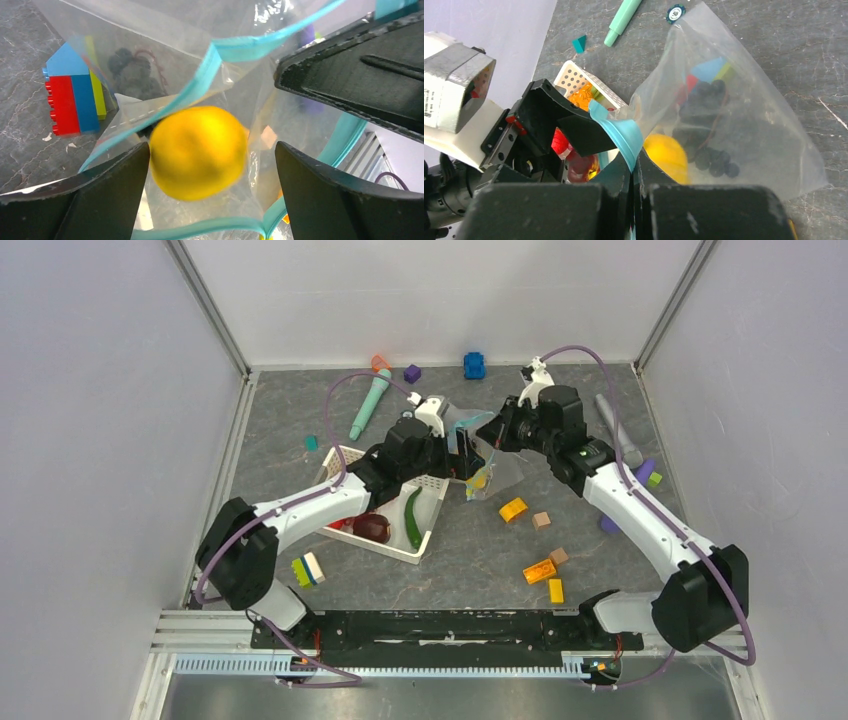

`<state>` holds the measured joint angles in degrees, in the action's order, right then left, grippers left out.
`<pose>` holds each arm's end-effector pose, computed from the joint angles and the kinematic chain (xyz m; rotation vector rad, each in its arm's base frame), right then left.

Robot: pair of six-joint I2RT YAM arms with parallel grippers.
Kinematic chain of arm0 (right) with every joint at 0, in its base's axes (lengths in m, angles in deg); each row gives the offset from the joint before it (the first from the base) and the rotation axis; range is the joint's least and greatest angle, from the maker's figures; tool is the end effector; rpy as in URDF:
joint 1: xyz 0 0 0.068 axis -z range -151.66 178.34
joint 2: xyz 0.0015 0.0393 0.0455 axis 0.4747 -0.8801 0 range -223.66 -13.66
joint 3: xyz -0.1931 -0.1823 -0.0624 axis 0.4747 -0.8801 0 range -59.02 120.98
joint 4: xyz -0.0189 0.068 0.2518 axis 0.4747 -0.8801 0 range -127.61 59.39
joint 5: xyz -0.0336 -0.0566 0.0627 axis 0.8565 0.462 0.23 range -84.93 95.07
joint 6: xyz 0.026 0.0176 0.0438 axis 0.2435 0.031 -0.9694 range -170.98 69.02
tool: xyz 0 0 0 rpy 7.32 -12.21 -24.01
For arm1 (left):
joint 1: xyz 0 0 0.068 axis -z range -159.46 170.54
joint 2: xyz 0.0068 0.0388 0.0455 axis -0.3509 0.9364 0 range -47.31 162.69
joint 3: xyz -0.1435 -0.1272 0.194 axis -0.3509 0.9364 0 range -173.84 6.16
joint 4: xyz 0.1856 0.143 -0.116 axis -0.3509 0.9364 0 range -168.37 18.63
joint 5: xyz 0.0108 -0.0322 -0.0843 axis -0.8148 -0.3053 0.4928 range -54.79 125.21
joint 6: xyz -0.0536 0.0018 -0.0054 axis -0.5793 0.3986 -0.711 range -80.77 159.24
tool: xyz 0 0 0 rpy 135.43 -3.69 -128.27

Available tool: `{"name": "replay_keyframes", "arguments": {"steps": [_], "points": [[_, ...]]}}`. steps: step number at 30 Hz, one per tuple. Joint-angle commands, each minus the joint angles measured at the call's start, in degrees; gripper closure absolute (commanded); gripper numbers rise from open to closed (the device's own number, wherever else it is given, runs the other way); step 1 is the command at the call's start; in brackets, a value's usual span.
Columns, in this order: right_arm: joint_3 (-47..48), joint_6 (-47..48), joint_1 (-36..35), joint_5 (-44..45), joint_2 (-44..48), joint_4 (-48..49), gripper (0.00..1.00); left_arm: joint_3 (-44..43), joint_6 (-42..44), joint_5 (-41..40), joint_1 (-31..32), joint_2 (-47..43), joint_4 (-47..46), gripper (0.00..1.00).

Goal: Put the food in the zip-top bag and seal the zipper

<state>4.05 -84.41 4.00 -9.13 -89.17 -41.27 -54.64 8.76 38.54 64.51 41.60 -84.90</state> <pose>0.2751 0.1341 0.3324 -0.0057 2.0736 0.8849 0.2585 -0.2522 0.2747 0.2823 2.0407 -0.8946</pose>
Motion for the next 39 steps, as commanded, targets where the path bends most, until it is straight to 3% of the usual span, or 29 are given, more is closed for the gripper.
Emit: {"name": "replay_keyframes", "arguments": {"steps": [1,7,12,16,24,27,31,33,34,39], "points": [[-1.6,-2.7,1.2,-2.0,2.2,4.5,1.0,-3.2,1.5,1.1,0.4,-0.9,-0.8,0.0],[-3.0,-2.9,2.6,-3.3,2.4,4.8,1.0,-2.6,1.7,2.7,0.4,-6.4,2.3,0.0],[-4.1,-3.0,3.8,-4.6,2.9,5.3,1.0,-2.1,3.2,-5.8,0.3,-9.9,10.5,0.0],[-4.6,-2.9,4.0,-5.5,3.1,5.7,1.0,-3.4,2.9,-11.0,-0.4,-7.6,16.8,0.0],[-5.3,-2.5,4.3,-6.1,3.9,5.7,1.0,-6.8,-0.1,-1.6,-2.8,2.0,16.7,0.03],[-5.5,-2.2,4.6,-6.6,4.2,5.7,1.0,-9.0,0.0,-0.2,-2.8,4.4,16.6,0.22],[-5.8,-0.2,5.3,-6.6,4.9,4.6,1.0,-10.3,-0.3,-1.0,-2.8,4.8,16.9,0.74],[-4.8,2.7,5.7,-5.3,4.4,1.6,1.0,-10.5,-0.3,-1.9,-2.8,3.7,16.9,0.93],[-3.7,5.3,5.8,-4.4,3.8,-1.1,1.0,-10.6,-0.1,-2.3,-2.8,3.1,16.9,0.98],[1.5,17.6,5.8,10.0,-0.2,-15.8,0.99,-12.9,1.9,-0.4,-2.8,0.5,16.8,0.98]]}}
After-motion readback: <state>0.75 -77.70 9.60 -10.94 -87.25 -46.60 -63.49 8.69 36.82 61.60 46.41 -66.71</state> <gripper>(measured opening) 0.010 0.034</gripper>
